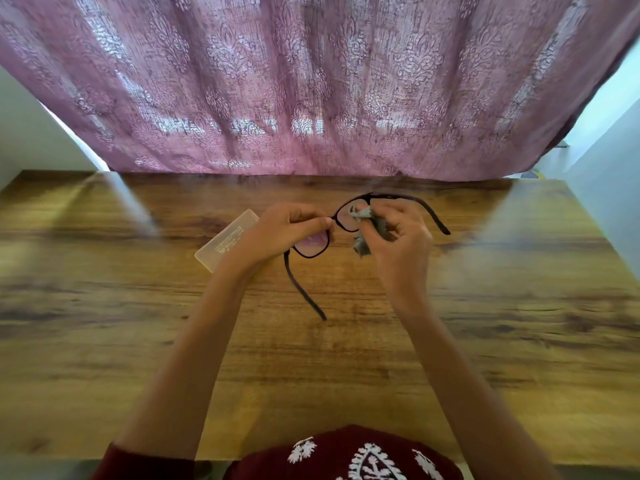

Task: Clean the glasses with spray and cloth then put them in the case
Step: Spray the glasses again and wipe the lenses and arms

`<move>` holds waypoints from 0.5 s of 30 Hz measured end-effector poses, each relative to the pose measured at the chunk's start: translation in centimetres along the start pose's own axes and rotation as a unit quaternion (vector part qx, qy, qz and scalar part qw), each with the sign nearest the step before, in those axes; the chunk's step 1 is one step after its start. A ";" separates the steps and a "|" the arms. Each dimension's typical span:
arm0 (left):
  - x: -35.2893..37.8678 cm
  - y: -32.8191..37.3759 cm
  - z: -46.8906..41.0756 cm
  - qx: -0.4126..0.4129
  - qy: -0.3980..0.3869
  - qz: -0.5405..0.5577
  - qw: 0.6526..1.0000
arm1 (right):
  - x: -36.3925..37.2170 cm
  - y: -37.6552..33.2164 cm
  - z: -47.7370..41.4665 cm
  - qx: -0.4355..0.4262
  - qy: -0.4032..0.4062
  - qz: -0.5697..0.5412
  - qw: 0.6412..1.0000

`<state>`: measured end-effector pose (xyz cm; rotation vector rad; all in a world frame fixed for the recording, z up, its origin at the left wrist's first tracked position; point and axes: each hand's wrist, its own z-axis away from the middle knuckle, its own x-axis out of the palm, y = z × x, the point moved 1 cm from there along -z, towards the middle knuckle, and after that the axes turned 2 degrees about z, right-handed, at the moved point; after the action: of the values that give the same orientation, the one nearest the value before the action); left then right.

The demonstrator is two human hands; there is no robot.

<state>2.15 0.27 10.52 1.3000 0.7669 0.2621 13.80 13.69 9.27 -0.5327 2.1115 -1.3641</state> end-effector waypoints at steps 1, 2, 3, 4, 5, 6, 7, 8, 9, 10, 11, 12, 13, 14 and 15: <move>0.1 -0.1 -0.1 0.002 0.008 -0.003 1.000 | 0.1 0.1 0.1 -0.046 0.013 0.036 0.998; 0.1 -0.2 -0.1 -0.001 0.015 0.002 1.000 | 0.2 0.5 0.1 -0.092 0.021 0.073 0.993; 0.2 -0.1 0.0 -0.008 0.023 0.014 1.000 | 0.3 0.9 0.2 -0.132 0.022 0.106 0.985; 0.2 -0.1 0.1 -0.015 0.031 0.029 0.999 | 0.4 1.2 0.4 -0.164 0.016 0.131 0.978; 0.3 0.0 0.2 -0.018 0.036 0.037 0.998 | 0.5 1.6 0.6 -0.189 0.008 0.152 0.970; 0.4 0.0 0.2 -0.020 0.037 0.039 0.998 | 0.6 1.7 0.8 -0.209 -0.008 0.168 0.963; 0.5 0.1 0.2 -0.019 0.036 0.032 0.999 | 0.6 1.9 0.9 -0.226 -0.022 0.183 0.957; 0.6 0.2 0.2 -0.017 0.033 0.025 0.999 | 0.7 1.9 1.0 -0.241 -0.035 0.194 0.950; 0.7 0.2 0.2 -0.016 0.029 0.021 0.999 | 0.8 1.7 1.0 -0.253 -0.040 0.204 0.945; 0.8 0.0 0.1 -0.017 0.024 0.019 0.999 | 0.8 1.6 0.8 -0.262 -0.042 0.211 0.941; 0.8 -0.2 0.1 -0.020 0.019 0.013 1.000 | 0.8 1.5 0.6 -0.265 -0.036 0.214 0.939; 0.9 -0.2 0.2 -0.020 0.012 0.006 1.000 | 0.8 1.3 0.4 -0.263 -0.026 0.215 0.940; 0.9 -0.3 0.2 -0.018 0.008 -0.003 1.000 | 0.7 1.2 0.2 -0.257 -0.016 0.217 0.942; 0.9 -0.4 0.2 -0.016 0.010 -0.008 1.000 | 0.6 1.1 0.0 -0.250 -0.006 0.220 0.943; 0.8 -0.5 0.2 -0.015 0.016 -0.007 1.000 | 0.5 1.2 -0.1 -0.242 0.004 0.224 0.944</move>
<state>2.82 0.45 9.80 1.2640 0.7966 0.2826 13.26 13.93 8.13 -0.2040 2.3892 -0.5953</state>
